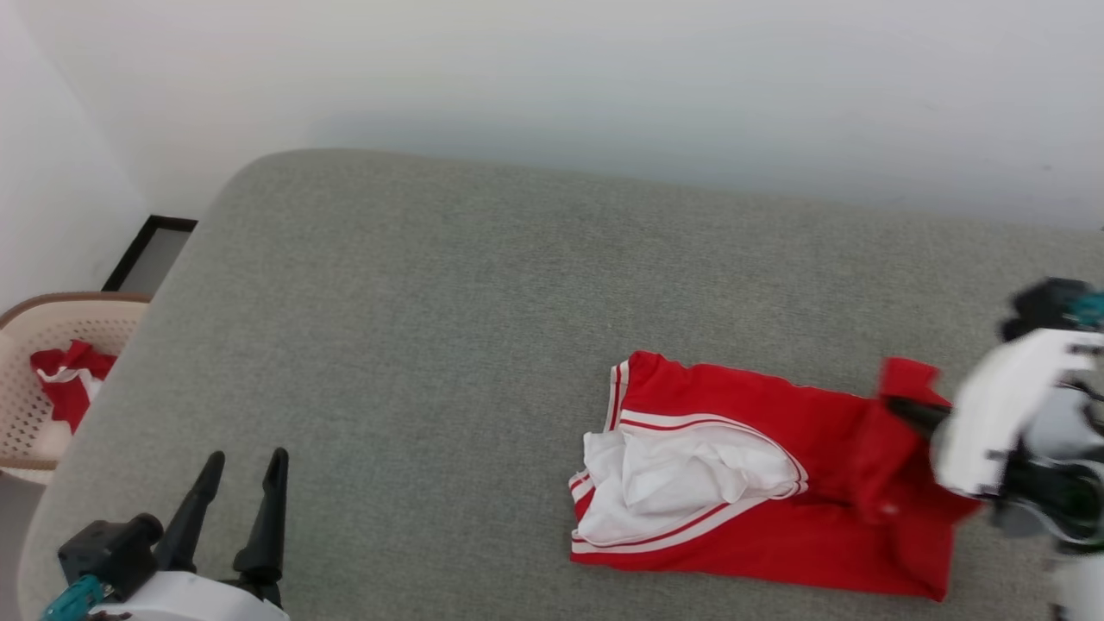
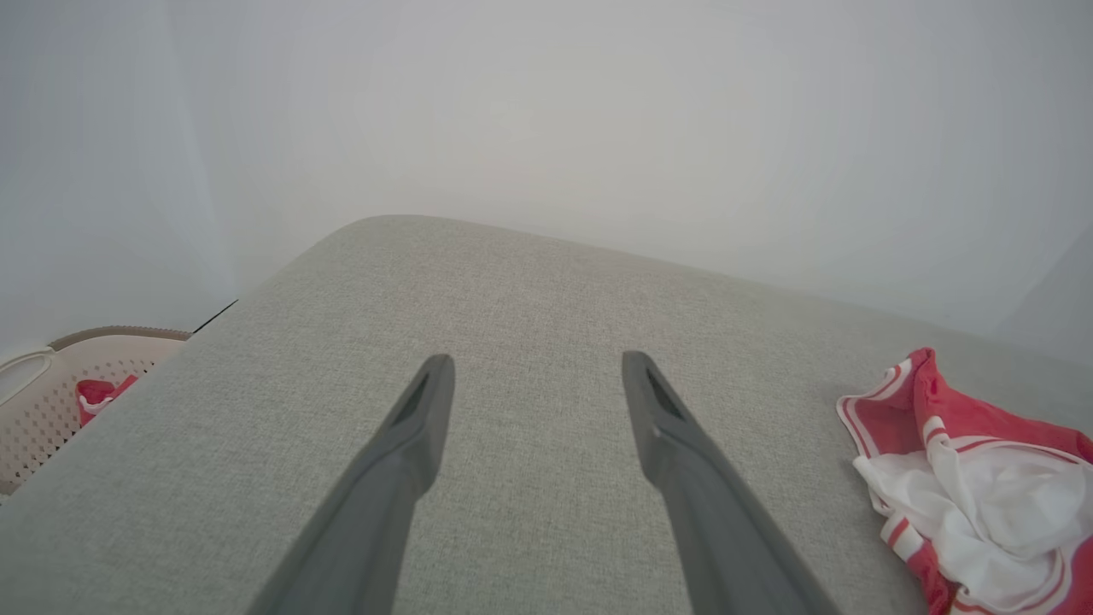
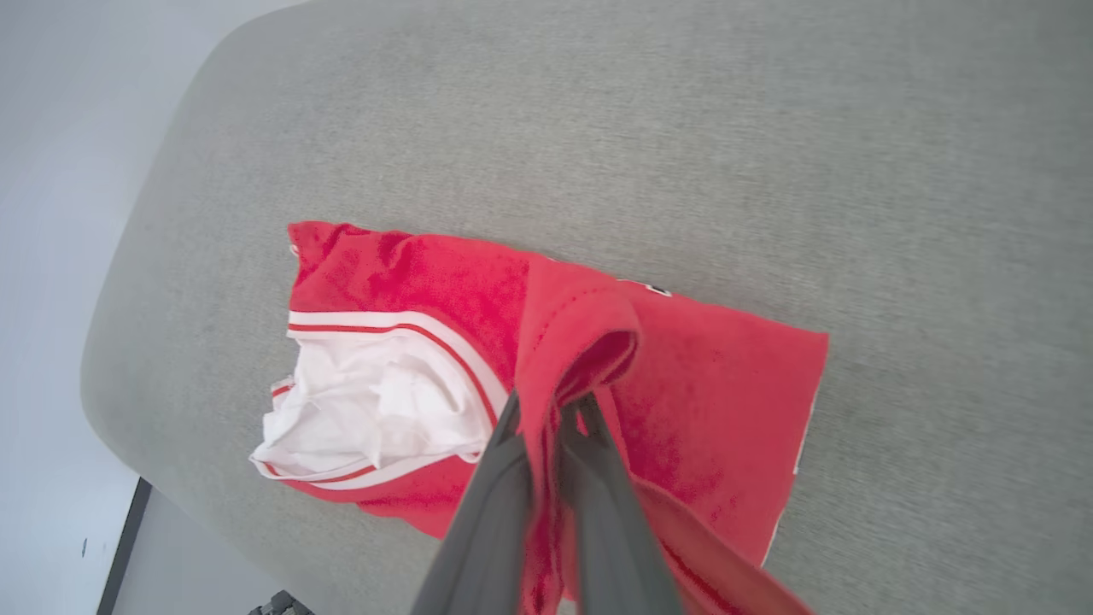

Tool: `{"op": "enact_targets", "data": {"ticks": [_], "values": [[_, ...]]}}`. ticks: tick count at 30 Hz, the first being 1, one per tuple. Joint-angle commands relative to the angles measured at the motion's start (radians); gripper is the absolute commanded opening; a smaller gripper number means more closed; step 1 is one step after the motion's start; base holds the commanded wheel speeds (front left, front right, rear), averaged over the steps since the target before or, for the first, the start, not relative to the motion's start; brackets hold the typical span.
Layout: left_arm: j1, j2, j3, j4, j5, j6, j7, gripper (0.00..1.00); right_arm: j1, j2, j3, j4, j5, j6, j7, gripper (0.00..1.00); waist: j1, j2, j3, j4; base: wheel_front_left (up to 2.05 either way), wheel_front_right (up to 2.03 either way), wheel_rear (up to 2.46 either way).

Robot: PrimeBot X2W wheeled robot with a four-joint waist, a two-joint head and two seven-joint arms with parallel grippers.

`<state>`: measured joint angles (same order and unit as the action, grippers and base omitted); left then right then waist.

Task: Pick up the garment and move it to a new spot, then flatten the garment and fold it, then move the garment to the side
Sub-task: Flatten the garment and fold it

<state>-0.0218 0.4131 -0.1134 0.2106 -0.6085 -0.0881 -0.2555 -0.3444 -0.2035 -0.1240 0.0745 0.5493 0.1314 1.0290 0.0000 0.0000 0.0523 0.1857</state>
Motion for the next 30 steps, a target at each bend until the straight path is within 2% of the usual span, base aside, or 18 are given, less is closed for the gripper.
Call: {"op": "enact_targets", "data": {"ticks": [1,3,9,18,24,25,26,27,28,30], "values": [[-0.012,-0.005,-0.004,0.003,0.004,-0.003,-0.001,1.0,-0.028,0.036,0.044,0.009,-0.009,-0.002,-0.011,0.0,0.0,0.0,-0.005,0.013,0.0,0.0,0.0],[-0.017,-0.009,-0.013,0.008,0.006,-0.005,-0.002,1.0,-0.053,0.077,0.089,0.042,-0.024,-0.002,-0.03,0.0,0.0,0.0,-0.006,0.022,0.0,0.0,0.0],[-0.045,-0.023,-0.042,0.028,0.007,-0.014,0.0,1.0,-0.132,0.131,0.218,0.189,-0.049,-0.002,-0.131,0.0,0.0,0.0,-0.004,0.065,0.0,0.0,0.0],[-0.095,-0.043,-0.082,0.068,0.001,-0.028,-0.004,1.0,-0.235,0.152,0.339,0.436,-0.058,-0.002,-0.273,0.0,0.0,0.0,0.015,0.134,0.0,0.0,0.0],[-0.109,-0.05,-0.093,0.09,-0.006,-0.036,-0.007,1.0,-0.287,0.154,0.412,0.572,0.018,-0.002,-0.343,0.0,0.0,0.0,0.02,0.149,0.0,0.0,0.0],[-0.111,-0.049,-0.094,0.093,-0.006,-0.035,-0.007,1.0,-0.297,0.154,0.427,0.588,0.03,-0.002,-0.36,0.13,0.0,0.0,0.02,0.15,0.0,0.0,0.0],[-0.111,-0.049,-0.094,0.095,-0.006,-0.036,-0.007,1.0,-0.306,0.154,0.443,0.603,0.04,-0.002,-0.374,0.37,0.0,0.0,0.02,0.149,0.0,0.0,0.0],[-0.112,-0.048,-0.093,0.098,-0.006,-0.037,-0.007,1.0,-0.315,0.154,0.457,0.619,0.044,-0.002,-0.387,0.94,0.0,0.0,0.02,0.147,0.0,0.0,0.0],[-0.113,-0.047,-0.092,0.101,-0.006,-0.037,-0.008,1.0,-0.322,0.154,0.471,0.631,0.05,-0.002,-0.396,1.0,0.0,0.0,0.019,0.145,0.0,0.0,0.0],[-0.111,-0.043,-0.087,0.104,-0.005,-0.036,-0.008,1.0,-0.336,0.154,0.499,0.648,0.073,-0.002,-0.403,1.0,0.0,0.0,0.016,0.135,0.0,0.0,0.0]]}}
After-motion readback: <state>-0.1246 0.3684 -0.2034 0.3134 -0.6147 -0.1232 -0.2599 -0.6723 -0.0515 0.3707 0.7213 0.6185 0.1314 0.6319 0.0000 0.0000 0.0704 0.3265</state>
